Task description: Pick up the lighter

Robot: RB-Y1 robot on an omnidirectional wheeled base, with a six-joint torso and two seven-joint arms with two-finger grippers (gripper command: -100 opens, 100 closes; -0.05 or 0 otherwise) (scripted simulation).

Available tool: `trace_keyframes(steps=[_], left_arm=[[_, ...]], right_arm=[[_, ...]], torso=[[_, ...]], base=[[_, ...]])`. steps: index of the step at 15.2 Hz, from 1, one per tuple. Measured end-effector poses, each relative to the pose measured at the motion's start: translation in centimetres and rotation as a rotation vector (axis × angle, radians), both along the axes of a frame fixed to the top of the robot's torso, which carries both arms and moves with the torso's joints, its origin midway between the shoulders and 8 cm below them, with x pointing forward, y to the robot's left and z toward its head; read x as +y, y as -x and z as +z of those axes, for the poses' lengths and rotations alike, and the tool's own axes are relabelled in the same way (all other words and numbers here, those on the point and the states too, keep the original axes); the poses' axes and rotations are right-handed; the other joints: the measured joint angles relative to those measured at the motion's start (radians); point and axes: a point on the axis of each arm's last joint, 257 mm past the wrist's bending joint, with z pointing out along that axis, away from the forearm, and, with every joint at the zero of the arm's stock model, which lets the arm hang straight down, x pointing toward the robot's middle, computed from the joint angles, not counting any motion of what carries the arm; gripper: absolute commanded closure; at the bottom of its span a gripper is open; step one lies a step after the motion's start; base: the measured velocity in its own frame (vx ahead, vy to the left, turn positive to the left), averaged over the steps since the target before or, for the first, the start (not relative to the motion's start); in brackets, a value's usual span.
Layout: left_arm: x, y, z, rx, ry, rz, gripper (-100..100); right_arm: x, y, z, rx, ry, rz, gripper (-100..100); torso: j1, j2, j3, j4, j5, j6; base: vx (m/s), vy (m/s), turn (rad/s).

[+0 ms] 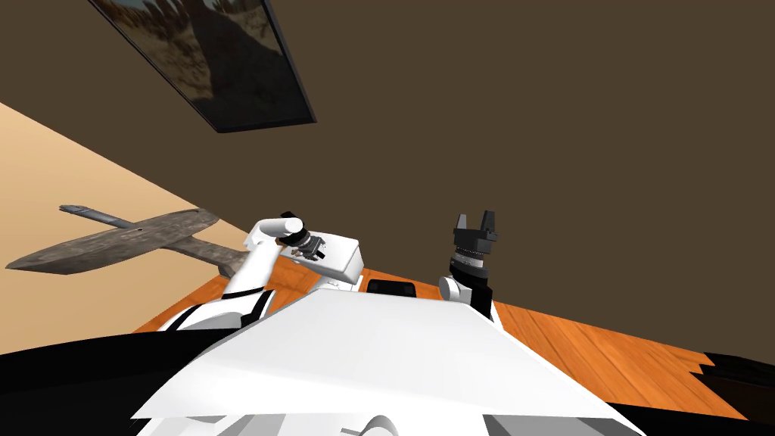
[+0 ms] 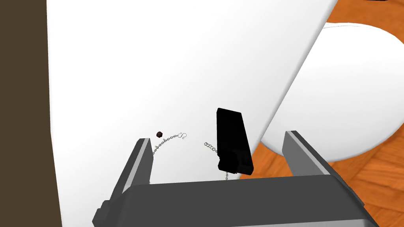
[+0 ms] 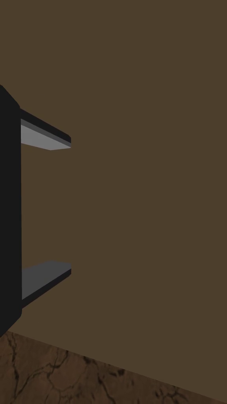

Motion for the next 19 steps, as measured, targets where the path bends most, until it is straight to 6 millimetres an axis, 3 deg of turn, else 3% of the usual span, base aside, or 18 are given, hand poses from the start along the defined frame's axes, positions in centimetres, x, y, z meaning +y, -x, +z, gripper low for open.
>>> trace_keyframes(steps=[5,10,11,16,19], left_arm=[[-0.1,1.6,0.2,0.063,0.01,0.001,-100],[0.0,1.3,-1.6,0.064,0.011,0.009,-100],[0.0,1.3,-1.7,0.062,0.01,0.009,100],[0.0,1.3,-1.7,0.064,0.011,0.009,100],[0.1,1.5,-0.4,0.061,0.01,0.003,100]], right_arm=[[0.0,0.0,0.0,0.0,0.0,0.0,0],[0.0,0.0,0.0,0.0,0.0,0.0,0],[0.0,0.0,0.0,0.0,0.0,0.0,0],[0.0,0.0,0.0,0.0,0.0,0.0,0],[0.0,0.0,0.0,0.0,0.0,0.0,0]], torso=[[-0.001,0.001,0.0,0.0,0.0,0.0],[-0.002,0.003,0.002,0.0,0.0,0.0],[-0.002,0.003,0.002,0.001,0.0,0.0],[-0.001,0.001,0.001,0.001,0.0,0.0],[-0.002,0.0,0.001,0.001,-0.001,0.0]], base=[[0.007,0.013,-0.011],[-0.018,0.002,-0.022],[0.0,0.0,0.0],[0.002,-0.001,0.007],[0.025,-0.005,0.035]])
